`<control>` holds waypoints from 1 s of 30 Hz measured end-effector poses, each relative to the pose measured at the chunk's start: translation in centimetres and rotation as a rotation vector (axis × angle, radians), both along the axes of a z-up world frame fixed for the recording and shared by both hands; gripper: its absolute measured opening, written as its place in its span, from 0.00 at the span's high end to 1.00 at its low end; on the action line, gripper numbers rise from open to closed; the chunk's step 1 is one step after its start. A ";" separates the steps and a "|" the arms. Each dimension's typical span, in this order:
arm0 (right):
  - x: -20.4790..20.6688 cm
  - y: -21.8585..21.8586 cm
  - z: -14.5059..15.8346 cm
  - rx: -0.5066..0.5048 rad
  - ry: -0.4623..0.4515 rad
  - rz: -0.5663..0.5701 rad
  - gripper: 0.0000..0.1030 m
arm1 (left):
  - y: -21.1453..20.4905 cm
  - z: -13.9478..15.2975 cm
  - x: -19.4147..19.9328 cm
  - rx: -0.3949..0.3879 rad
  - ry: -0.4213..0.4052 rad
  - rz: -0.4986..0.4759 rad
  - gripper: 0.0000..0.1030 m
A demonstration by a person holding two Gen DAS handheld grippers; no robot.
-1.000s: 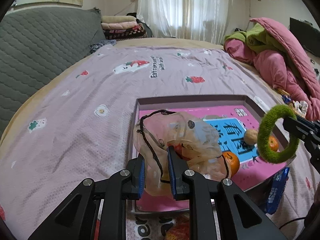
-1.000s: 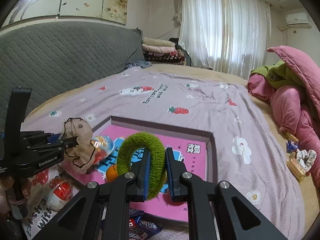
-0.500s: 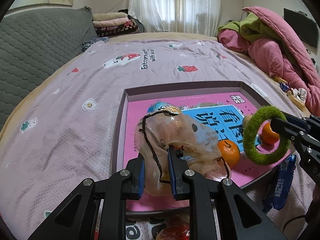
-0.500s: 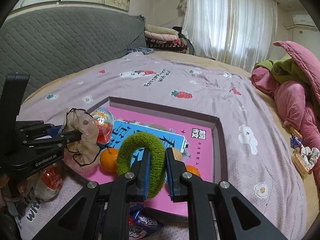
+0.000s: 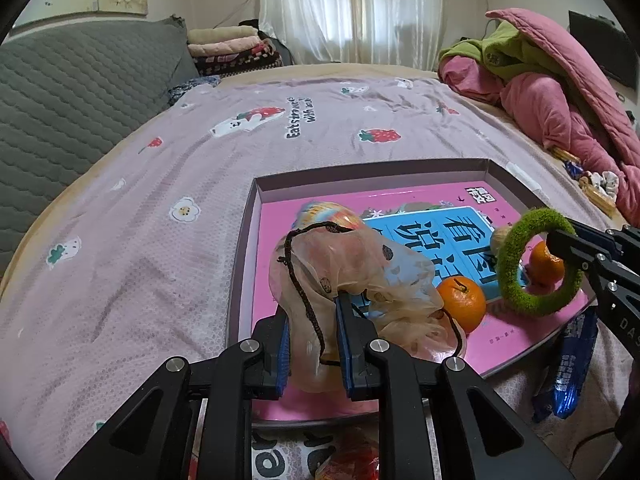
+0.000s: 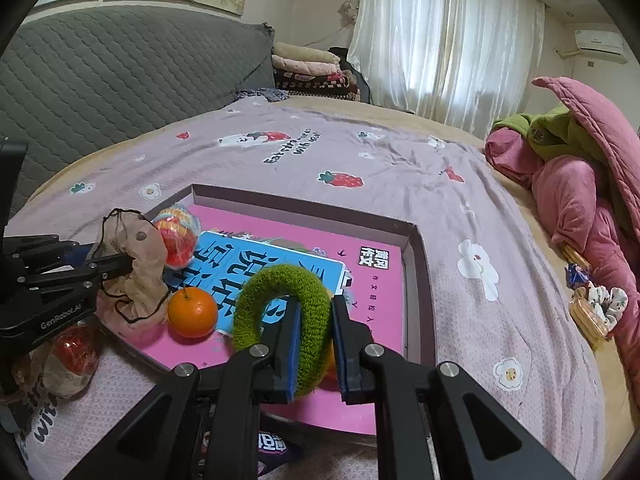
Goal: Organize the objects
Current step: 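Carry the mesh bag over the tray with the left tool while the right tool carries the ring, then open both tools to release the mesh bag and ring onto the pink book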
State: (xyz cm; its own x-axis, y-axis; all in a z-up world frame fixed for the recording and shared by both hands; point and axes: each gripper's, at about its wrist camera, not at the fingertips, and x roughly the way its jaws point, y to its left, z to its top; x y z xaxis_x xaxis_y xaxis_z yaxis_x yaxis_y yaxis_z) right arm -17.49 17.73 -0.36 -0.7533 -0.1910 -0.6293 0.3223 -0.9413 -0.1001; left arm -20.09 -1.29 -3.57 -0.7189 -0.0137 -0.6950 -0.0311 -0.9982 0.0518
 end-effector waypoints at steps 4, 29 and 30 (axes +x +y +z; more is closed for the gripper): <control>0.0 -0.1 -0.2 0.005 -0.004 0.001 0.85 | 0.1 0.0 0.1 0.001 -0.002 -0.003 0.80; 0.2 1.3 0.2 -0.032 -0.036 -0.022 0.50 | 0.1 0.3 0.8 0.062 -0.100 -0.037 0.49; 0.2 1.5 0.4 -0.037 -0.033 -0.024 0.50 | 0.1 0.4 0.9 0.062 -0.103 -0.035 0.48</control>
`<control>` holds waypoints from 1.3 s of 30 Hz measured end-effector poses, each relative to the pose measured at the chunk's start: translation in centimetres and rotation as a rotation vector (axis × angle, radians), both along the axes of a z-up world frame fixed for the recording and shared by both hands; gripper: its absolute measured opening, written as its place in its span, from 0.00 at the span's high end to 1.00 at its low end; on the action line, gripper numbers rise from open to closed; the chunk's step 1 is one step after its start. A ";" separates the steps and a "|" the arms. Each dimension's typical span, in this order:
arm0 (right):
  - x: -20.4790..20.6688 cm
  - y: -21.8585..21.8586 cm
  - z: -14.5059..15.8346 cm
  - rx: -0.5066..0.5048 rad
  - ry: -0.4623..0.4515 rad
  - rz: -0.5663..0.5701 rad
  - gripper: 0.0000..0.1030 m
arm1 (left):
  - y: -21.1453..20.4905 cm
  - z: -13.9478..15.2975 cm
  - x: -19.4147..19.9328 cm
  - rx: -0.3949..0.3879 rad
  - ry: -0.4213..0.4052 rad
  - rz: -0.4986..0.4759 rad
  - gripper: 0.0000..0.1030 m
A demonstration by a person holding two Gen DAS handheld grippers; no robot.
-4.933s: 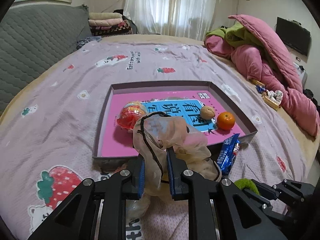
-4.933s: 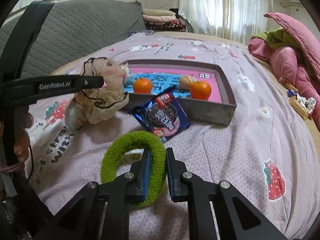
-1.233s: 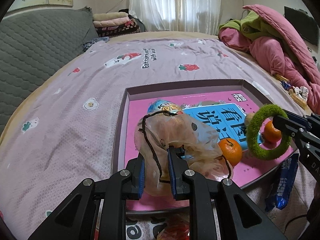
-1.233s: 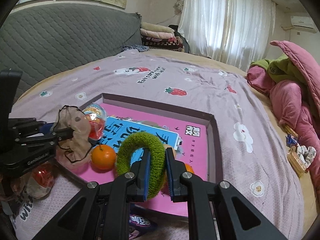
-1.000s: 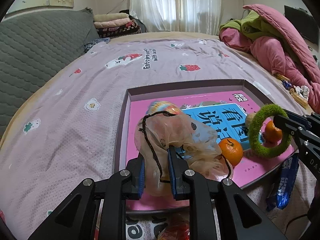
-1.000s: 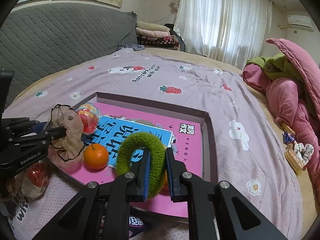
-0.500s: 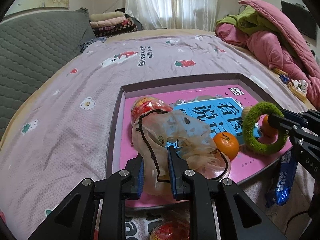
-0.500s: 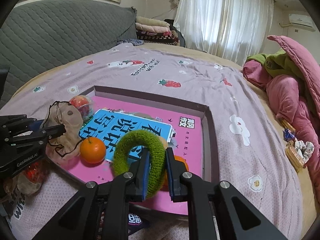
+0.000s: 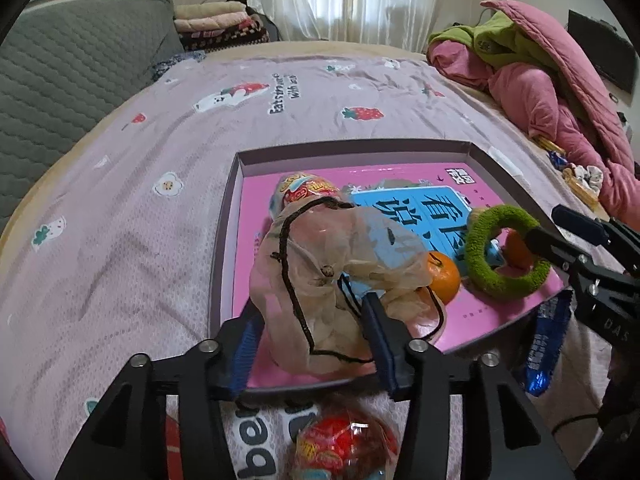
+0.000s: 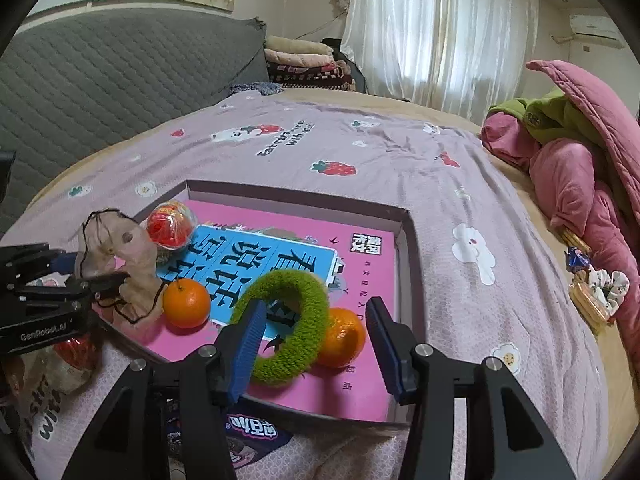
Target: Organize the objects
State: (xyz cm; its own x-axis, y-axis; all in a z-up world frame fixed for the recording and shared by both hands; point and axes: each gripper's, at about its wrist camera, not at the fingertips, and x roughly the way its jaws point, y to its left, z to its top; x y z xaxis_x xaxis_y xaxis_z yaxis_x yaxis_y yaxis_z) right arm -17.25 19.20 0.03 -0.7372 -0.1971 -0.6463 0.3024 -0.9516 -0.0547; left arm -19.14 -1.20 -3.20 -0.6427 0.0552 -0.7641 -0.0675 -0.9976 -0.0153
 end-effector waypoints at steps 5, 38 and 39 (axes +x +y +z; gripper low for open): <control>0.3 0.7 0.8 -0.030 0.015 -0.008 0.46 | -0.2 0.3 0.4 0.008 -0.021 0.006 0.40; 9.1 0.3 5.2 -0.138 0.131 0.103 0.21 | -1.0 7.3 10.0 0.002 0.176 0.079 0.28; 9.5 0.3 5.1 -0.141 0.132 0.109 0.20 | -1.0 7.3 10.3 0.000 0.177 0.082 0.28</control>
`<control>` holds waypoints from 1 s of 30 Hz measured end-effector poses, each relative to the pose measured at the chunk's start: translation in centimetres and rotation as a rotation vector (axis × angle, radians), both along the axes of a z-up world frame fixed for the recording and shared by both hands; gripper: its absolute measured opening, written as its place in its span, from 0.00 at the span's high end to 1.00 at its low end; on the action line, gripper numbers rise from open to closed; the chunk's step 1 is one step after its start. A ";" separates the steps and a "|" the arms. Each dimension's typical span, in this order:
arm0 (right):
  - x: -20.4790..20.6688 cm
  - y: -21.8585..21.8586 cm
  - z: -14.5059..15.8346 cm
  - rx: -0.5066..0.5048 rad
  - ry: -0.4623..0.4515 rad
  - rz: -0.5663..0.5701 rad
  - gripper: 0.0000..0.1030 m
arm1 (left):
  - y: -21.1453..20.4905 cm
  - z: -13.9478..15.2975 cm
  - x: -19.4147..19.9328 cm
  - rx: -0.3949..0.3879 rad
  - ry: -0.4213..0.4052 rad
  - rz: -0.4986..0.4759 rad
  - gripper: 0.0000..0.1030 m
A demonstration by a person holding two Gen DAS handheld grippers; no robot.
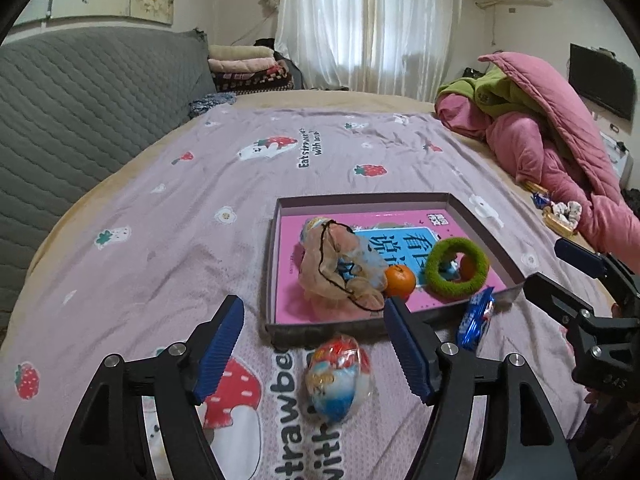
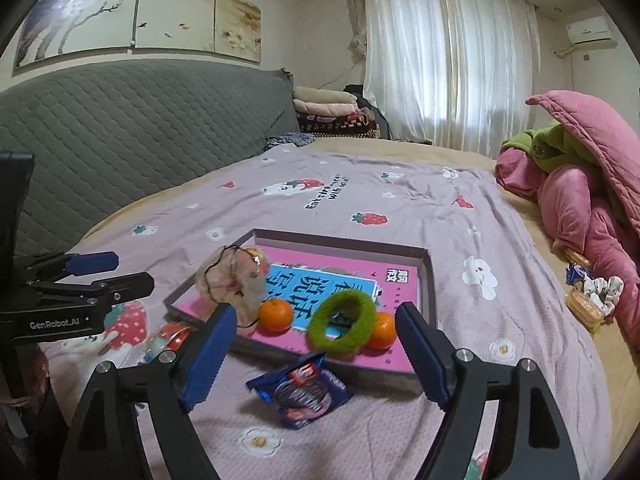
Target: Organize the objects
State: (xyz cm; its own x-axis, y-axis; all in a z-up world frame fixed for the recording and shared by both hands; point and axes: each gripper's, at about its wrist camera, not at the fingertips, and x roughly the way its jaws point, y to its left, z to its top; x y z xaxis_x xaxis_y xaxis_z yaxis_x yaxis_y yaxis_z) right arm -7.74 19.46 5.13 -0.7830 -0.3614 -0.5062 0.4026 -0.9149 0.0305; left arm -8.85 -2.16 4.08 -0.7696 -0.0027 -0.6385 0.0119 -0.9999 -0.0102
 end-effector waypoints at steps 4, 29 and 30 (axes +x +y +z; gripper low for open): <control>1.2 -0.1 -0.4 0.011 -0.001 0.005 0.17 | -0.1 -0.4 1.3 0.001 -0.007 0.000 0.28; 1.1 -1.0 -6.4 0.153 -0.123 0.008 0.17 | 0.6 -7.0 1.3 -0.003 -0.161 -0.021 0.28; 0.9 -1.0 -6.6 0.155 -0.127 0.006 0.17 | 0.8 -7.2 1.2 -0.006 -0.163 -0.024 0.28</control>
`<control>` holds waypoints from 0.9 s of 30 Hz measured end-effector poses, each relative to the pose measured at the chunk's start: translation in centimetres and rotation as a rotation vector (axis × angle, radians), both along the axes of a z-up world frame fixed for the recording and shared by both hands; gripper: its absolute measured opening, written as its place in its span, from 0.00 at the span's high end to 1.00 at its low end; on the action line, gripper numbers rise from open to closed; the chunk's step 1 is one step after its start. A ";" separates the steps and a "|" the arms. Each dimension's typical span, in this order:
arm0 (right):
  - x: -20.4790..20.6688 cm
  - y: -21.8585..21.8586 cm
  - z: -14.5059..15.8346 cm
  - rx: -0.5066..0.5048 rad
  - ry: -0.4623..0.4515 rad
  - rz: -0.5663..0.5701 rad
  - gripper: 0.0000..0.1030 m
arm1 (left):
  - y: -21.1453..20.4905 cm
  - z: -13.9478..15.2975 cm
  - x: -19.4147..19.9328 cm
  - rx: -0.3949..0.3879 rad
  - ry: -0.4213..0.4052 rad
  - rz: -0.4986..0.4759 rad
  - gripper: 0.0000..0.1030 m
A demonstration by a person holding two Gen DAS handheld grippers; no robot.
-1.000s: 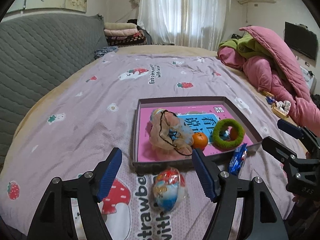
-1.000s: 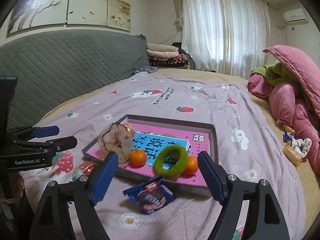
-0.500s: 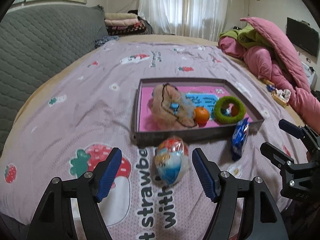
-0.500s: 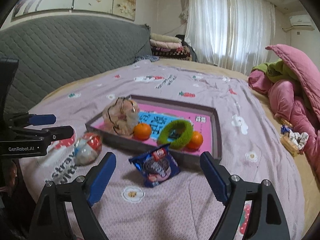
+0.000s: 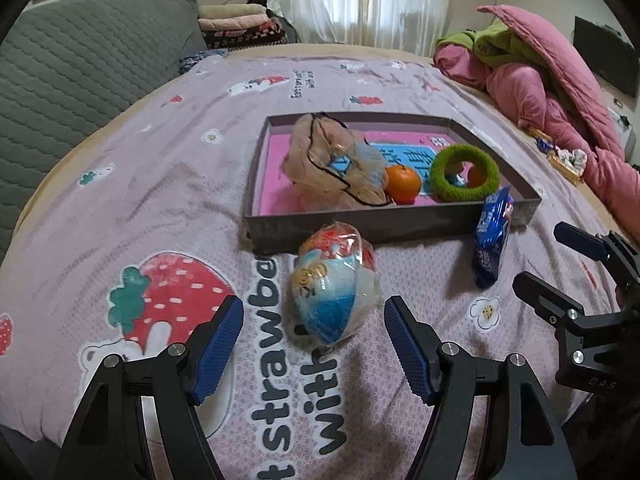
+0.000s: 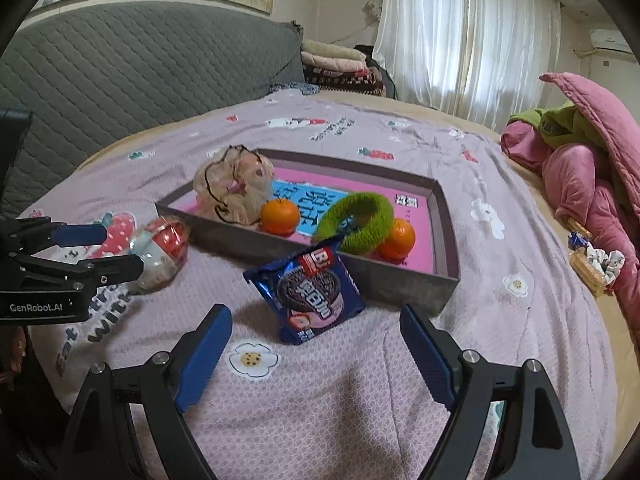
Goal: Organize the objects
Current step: 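Grasp the plastic-wrapped egg toy with the left tool while the right tool grasps the blue Oreo bag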
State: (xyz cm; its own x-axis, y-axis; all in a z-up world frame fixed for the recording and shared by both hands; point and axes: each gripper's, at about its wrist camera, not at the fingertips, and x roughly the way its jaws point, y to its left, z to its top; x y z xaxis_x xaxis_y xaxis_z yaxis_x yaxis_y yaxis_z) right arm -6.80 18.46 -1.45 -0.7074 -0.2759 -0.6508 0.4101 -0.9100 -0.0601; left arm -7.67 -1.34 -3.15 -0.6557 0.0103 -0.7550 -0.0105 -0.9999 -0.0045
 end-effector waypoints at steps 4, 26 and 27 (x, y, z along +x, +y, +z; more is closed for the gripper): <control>-0.6 -0.2 -0.4 0.005 0.004 0.001 0.17 | 0.6 -1.0 -0.7 -0.004 -0.005 0.003 0.28; -3.9 -2.5 -3.0 0.093 -0.017 0.009 0.43 | 1.6 -3.5 -4.3 0.016 -0.029 -0.003 0.28; -3.9 -2.5 -3.0 0.095 -0.017 0.009 0.44 | 1.6 -3.5 -4.4 0.017 -0.027 -0.003 0.28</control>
State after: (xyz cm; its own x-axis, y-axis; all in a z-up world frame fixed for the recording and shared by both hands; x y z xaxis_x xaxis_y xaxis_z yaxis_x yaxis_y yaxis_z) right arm -10.75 15.94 -4.43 -0.6934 -0.2186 -0.6866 0.4203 -0.8967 -0.1390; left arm -12.03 0.27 -6.69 -0.6352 0.0251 -0.7720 -0.0132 -0.9997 -0.0216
